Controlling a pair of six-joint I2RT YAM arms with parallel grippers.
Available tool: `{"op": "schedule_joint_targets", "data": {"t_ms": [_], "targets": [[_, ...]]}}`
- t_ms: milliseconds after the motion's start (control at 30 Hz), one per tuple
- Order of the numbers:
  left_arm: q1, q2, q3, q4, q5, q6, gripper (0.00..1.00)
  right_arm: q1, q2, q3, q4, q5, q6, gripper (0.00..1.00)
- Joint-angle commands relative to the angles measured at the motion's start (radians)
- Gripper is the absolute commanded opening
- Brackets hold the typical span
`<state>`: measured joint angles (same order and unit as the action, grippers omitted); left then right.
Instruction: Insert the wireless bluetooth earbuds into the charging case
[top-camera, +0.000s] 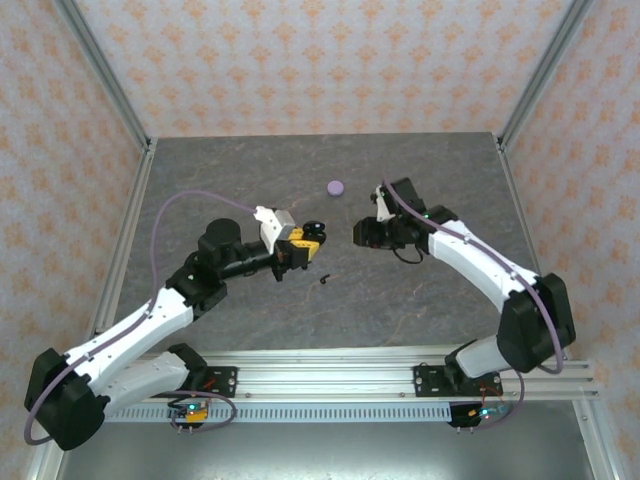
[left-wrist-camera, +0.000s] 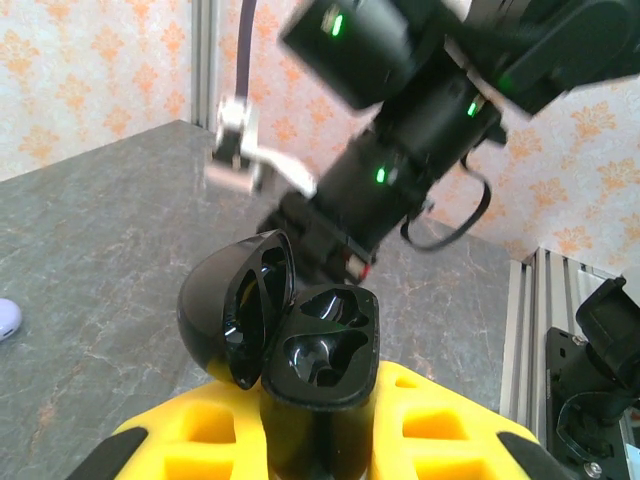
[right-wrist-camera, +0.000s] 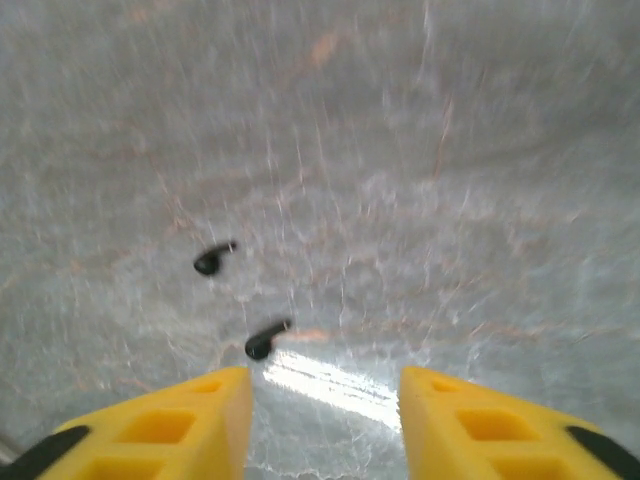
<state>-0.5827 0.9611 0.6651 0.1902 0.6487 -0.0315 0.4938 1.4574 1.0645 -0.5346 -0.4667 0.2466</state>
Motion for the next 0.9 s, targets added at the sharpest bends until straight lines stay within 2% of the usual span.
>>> {"op": "schedule_joint_targets", "data": {"t_ms": [0,100,433,700,800,867], "targets": [[-0.006,-0.041,-0.018,-0.045,-0.040,-0.017,0.17,0.028,0.036,-0.034,0.059,-0.109,0.019,0.36],[-0.006,-0.062,-0.024,-0.060,-0.056,-0.027,0.17,0.066,0.079,-0.049,0.085,-0.132,0.012,0.33],[-0.006,-0.085,-0.026,-0.069,-0.072,-0.039,0.17,0.184,0.252,0.020,0.121,-0.141,-0.047,0.33],[-0.007,-0.104,-0.025,-0.083,-0.082,-0.037,0.17,0.216,0.340,0.071,0.087,-0.191,-0.064,0.20],[-0.006,-0.108,-0.024,-0.086,-0.084,-0.036,0.17,0.218,0.356,0.076,0.087,-0.195,-0.063,0.19],[-0.006,-0.110,-0.025,-0.090,-0.084,-0.034,0.17,0.220,0.359,0.075,0.095,-0.191,-0.060,0.23]]}}
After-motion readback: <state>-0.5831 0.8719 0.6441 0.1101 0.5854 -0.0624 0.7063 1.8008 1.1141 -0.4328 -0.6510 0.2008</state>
